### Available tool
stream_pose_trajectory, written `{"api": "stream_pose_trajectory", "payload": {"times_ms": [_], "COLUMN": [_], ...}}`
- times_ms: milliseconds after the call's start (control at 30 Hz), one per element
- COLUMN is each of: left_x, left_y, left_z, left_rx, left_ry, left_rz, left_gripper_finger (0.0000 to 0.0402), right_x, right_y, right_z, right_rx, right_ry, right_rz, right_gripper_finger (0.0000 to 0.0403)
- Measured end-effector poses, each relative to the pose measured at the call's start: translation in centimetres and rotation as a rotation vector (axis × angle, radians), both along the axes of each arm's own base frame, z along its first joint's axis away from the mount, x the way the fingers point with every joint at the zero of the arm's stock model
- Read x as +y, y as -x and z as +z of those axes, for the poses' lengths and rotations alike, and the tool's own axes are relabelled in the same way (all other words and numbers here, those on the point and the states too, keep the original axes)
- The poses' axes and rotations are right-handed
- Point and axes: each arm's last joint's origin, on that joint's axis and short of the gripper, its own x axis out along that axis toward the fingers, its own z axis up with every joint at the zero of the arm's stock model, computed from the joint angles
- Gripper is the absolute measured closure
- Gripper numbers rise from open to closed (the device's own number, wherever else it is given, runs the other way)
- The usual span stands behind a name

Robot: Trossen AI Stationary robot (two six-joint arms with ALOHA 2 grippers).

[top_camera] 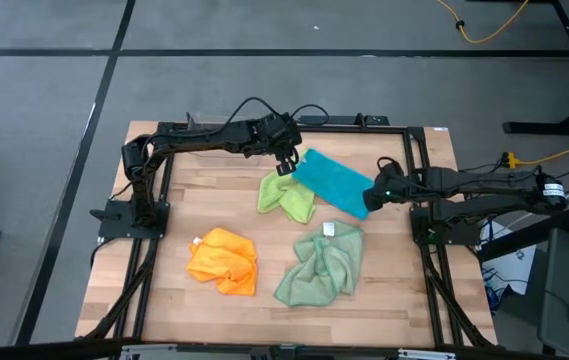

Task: Fold microfiber towels
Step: Fold the blue towel

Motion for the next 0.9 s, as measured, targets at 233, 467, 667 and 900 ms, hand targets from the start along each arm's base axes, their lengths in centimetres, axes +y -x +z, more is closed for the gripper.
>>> {"api": "stream_pose_trajectory", "payload": {"times_ms": [233, 467, 667, 900], "left_x": [-0.06, -0.06, -0.06, -0.04], "left_y": [-0.02, -0.03, -0.03, -0.02], "left_z": [0.0, 0.0, 0.0, 0.0], "left_rx": [0.0, -0.001, -0.015, -0.021], "left_ry": [0.0, 0.0, 0.014, 0.02], "left_rz": [-0.001, -0.001, 0.02, 0.029], "left_gripper_finger": [0.0317, 0.0317, 0.0317, 0.0317], "right_x": [0.06, 0.04, 0.02, -0.1], "right_y": [-0.17, -0.15, -0.14, -0.21], "right_z": [0.01, 0.01, 0.02, 0.1], "right_rx": [0.05, 0.072, 0.093, 0.116], "right_ry": [0.03, 0.051, 0.074, 0.129], "right_rz": [0.18, 0.223, 0.262, 0.295], "right_gripper_finger": [0.0377, 0.0377, 0.0377, 0.0377]}}
